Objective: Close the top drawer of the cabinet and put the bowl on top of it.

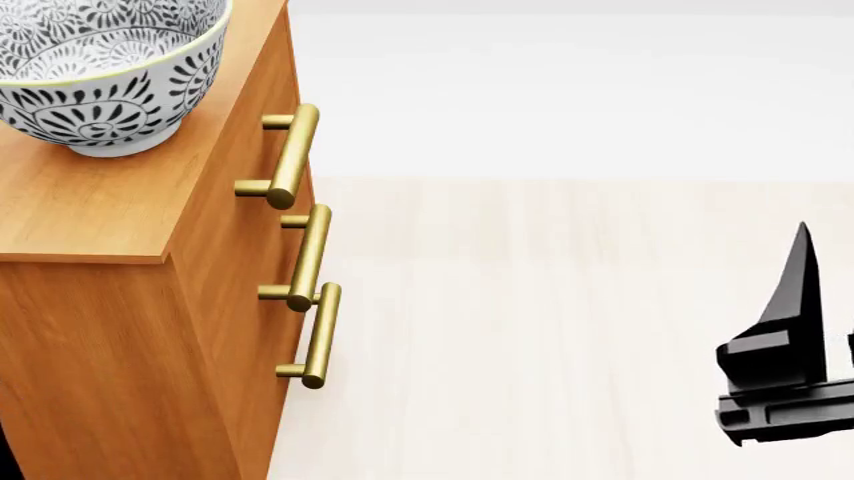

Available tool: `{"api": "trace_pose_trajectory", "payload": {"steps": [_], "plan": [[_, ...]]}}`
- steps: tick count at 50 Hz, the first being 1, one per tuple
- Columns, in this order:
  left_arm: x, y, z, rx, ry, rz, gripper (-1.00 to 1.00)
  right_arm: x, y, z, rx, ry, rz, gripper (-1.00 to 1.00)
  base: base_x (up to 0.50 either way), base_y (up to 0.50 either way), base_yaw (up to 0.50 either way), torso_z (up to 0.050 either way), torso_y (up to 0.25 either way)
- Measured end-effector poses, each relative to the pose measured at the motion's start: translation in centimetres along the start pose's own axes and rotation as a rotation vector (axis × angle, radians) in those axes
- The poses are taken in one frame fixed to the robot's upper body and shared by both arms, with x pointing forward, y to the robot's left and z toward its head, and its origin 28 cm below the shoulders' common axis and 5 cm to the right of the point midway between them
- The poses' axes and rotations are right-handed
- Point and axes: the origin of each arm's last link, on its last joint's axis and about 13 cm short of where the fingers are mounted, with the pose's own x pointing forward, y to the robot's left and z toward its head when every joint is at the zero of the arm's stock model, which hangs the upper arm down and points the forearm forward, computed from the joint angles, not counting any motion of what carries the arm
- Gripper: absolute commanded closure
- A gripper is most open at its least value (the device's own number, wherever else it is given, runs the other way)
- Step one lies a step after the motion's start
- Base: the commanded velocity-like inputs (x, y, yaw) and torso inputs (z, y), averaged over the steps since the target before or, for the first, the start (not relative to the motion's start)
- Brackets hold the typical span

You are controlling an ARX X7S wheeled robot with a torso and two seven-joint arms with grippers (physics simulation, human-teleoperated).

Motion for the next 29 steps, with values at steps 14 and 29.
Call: {"api": "trace_pose_trajectory", "payload": {"steps": [14, 29], "plan": [[-0.4, 0.0, 0.7, 0.0, -0.027, -0.002, -1.0, -0.7, -0.3, 0.4, 0.005, -0.023, -0.007, -1.0, 0.0, 0.0, 0.0, 0.0, 0.0], [-0.8, -0.1, 1.4, -0.006, -0.052, -0.006, -1.0, -1.2, -0.4, 0.8, 0.007, -0.046, -0.006, -1.0, 0.0, 0.0, 0.0, 0.0, 0.0]]}}
